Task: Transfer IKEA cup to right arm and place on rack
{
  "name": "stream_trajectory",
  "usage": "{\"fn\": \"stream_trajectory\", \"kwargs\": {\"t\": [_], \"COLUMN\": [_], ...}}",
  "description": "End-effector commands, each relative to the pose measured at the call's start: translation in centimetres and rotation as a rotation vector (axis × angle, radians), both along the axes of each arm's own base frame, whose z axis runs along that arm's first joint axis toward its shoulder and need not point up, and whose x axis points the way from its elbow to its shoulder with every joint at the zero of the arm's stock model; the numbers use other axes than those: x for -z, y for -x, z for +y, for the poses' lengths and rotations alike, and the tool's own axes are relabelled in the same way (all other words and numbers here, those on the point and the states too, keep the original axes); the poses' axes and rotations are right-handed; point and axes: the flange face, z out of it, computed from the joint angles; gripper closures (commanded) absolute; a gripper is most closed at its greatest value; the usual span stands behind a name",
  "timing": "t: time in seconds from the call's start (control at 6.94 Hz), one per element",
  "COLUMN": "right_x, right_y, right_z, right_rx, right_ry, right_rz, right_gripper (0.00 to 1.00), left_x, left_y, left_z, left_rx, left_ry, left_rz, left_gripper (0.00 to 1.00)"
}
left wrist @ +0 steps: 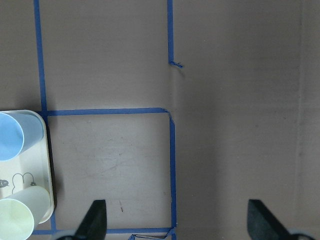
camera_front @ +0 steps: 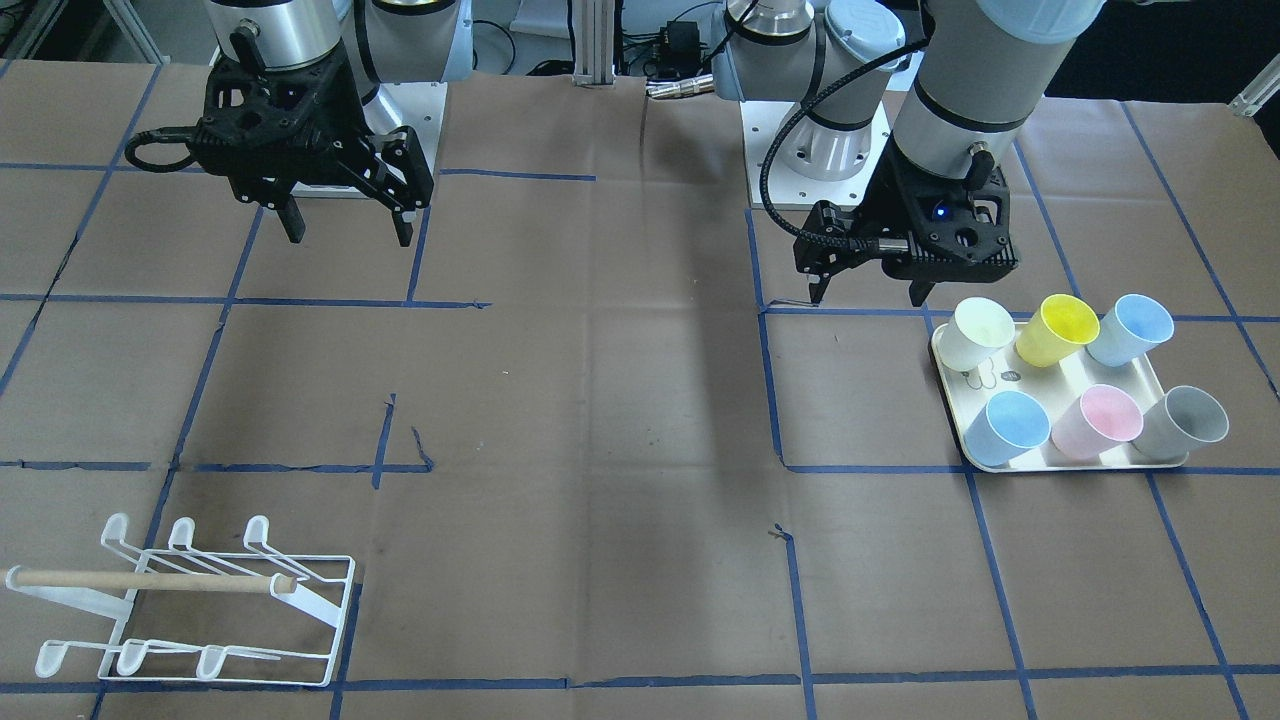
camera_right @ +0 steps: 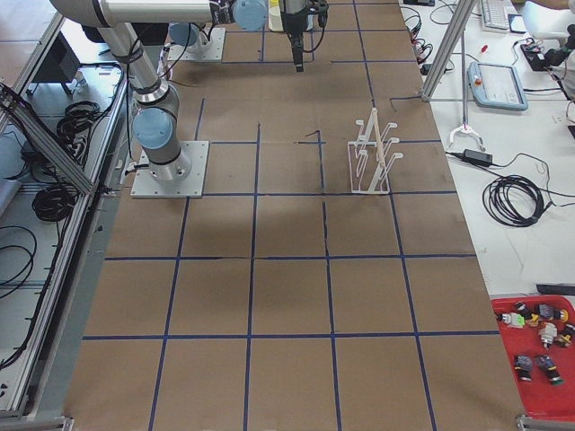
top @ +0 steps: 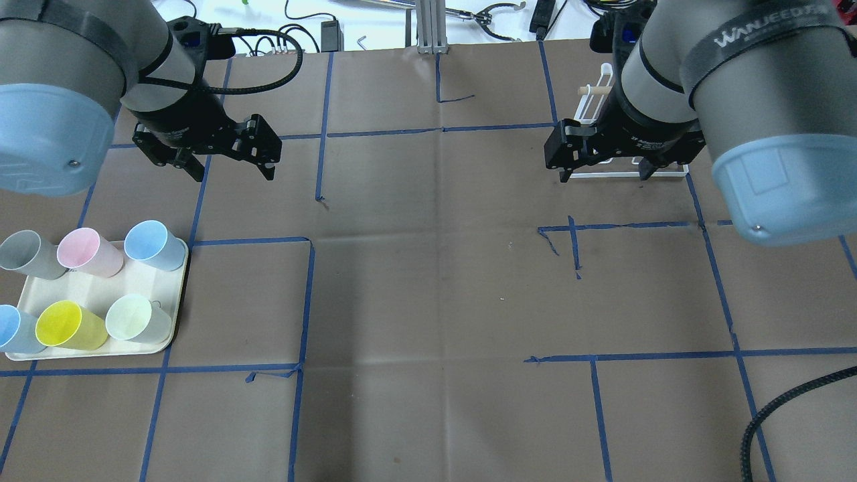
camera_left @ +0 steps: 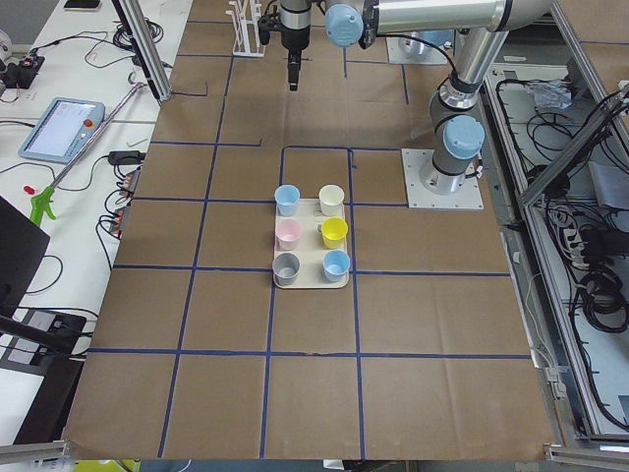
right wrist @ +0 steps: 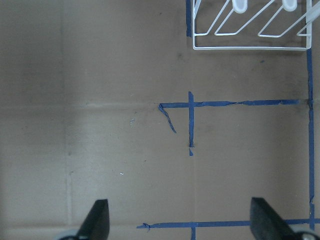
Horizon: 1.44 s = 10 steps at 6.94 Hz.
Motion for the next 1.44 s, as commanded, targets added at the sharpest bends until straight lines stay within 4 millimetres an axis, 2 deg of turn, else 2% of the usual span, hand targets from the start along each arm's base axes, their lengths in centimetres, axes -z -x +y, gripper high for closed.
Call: {"fn": "stream_trajectory", "kwargs": {"t": [0.0,1.01,1.3], "right_x": [0.23,0.17,0.15], "right_y": [0.0,-0.1,-0.28], "right_z": [0.06,0.14,0.14], "right_rx": [0.0,-0.001,-0.003], "right_ry": [-0.005,-0.004,-0.004], "right_rz": [0.0,-0.004,-0.022], "right_gripper": [0.0,0.0,0.0], "left_x": [-0.14,-0.29,-0.38], "left_y": [0.0,-0.08,-0.72], "left_z": [0.02,-0.1,-0.41], "left_rx": [0.0,0.005,0.05], "left_ry": [0.003,0.006,0.009], "left_rz": [0.0,0.0,-0.006], "left_gripper": [0.0,0.0,0.0]}}
